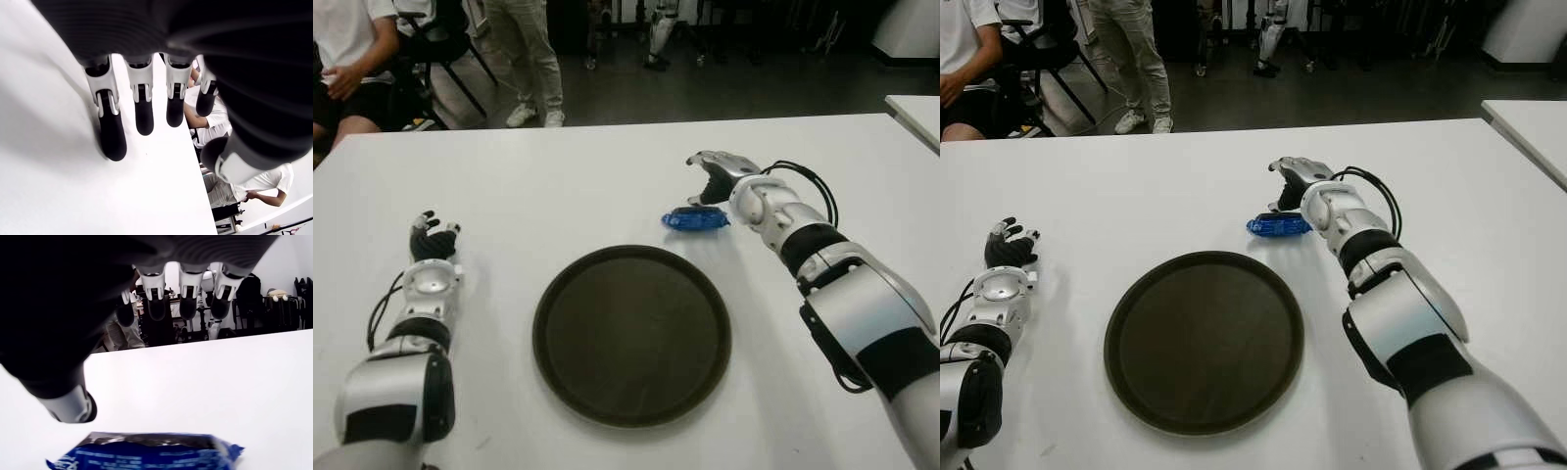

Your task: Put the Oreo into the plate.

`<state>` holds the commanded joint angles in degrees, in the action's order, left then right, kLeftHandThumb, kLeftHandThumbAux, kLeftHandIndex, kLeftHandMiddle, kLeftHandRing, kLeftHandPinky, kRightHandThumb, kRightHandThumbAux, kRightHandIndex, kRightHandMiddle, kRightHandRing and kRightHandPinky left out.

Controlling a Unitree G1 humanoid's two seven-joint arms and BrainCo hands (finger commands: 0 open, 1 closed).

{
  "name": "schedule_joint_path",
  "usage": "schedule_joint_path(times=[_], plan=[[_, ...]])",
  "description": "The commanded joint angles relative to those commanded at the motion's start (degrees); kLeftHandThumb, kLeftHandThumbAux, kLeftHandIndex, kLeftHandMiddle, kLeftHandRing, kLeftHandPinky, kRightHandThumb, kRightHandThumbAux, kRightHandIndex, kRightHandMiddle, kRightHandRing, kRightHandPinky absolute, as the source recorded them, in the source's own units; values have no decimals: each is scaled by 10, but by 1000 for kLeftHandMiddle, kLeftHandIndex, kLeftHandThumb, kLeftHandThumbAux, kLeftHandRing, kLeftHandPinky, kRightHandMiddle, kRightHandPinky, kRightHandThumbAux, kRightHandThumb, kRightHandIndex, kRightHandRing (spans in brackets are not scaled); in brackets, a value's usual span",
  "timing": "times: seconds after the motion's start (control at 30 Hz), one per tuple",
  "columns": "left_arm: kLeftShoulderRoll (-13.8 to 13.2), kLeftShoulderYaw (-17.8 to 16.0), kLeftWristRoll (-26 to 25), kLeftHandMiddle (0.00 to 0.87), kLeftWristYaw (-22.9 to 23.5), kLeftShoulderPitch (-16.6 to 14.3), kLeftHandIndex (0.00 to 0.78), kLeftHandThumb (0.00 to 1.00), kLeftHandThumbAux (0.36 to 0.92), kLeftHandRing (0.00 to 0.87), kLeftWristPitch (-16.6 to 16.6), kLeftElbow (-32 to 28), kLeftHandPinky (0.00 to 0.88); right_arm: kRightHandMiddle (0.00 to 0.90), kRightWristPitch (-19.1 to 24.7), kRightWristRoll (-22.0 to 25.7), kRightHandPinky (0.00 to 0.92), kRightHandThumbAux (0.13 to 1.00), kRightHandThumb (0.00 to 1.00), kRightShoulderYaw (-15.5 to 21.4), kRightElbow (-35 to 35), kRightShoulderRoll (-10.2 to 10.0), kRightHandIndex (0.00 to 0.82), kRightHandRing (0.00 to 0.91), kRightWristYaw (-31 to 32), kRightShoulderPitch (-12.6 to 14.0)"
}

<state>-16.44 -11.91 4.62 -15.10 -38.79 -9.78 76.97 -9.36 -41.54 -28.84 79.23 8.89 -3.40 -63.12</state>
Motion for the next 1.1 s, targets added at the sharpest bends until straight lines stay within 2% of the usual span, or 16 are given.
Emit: schedule_joint_path(times=[0.4,0.57,0.87,1.1], plan=[[1,-6,-4,168,4,1,40,189,629,161,-4,0,121,25,-4,2,62,685,344,7,-1,-1,0,30,-9,0],[1,-5,-2,136,2,1,20,159,618,127,-4,0,77,20,0,3,66,682,331,9,0,-3,0,26,-8,0],[1,1,4,148,-5,1,25,143,627,139,-2,0,84,27,0,2,66,686,365,10,1,-6,0,31,-9,1],[1,-4,-1,126,-2,1,22,151,636,119,-3,0,81,23,0,1,43,686,383,11,1,-6,0,15,-7,2]])
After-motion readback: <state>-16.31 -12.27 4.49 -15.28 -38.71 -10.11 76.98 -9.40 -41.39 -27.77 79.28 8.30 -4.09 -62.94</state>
